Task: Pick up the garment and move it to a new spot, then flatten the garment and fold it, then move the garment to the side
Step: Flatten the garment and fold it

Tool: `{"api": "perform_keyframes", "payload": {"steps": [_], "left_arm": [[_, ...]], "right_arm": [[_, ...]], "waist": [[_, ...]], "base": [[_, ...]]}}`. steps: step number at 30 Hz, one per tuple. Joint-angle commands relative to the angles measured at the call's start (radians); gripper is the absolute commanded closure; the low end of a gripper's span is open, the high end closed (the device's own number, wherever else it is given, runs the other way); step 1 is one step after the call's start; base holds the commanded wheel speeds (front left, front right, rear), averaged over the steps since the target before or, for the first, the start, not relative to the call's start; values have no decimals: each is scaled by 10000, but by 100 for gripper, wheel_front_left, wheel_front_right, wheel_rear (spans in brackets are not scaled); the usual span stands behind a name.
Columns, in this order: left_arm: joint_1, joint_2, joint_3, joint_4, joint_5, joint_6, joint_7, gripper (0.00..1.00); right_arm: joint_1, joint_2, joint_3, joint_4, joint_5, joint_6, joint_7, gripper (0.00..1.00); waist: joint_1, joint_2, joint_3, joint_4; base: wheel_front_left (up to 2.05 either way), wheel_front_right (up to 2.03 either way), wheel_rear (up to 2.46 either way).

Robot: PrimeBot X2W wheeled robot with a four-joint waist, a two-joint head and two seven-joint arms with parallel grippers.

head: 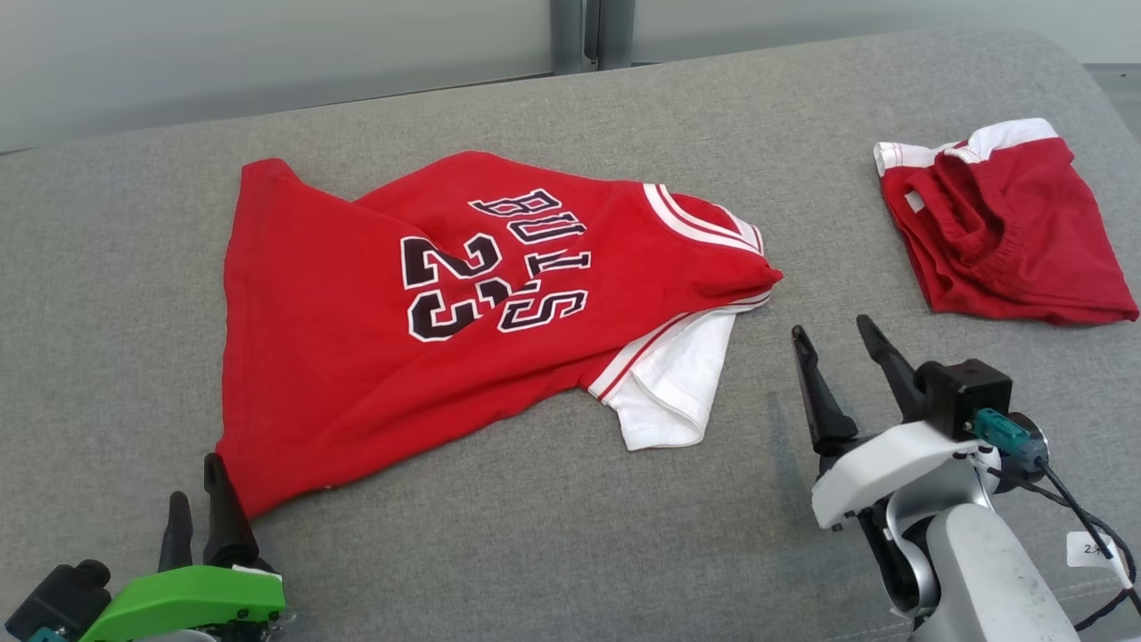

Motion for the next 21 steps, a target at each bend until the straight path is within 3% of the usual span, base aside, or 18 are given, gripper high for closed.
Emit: {"api": "perform_keyframes", "payload": {"steps": [1,10,21], "left_arm": [[-67,148,88,21,399,44,-101,0],[355,-20,354,-567,1873,133,-174,0],[710,-396,161,-891,2352,-65,-169,0]], "right_arm": [[-64,-15,189,88,-56,-8,136,0],[-421,-17,755,1211,326,-8,622,0],[-1620,-17,656,3672,516,-8,500,0]], "waist": [[0,-1,-140,70],[0,-1,-529,901],[0,-1,-708,1854]], "base": [[0,0,0],[0,0,0],[0,0,0]]}}
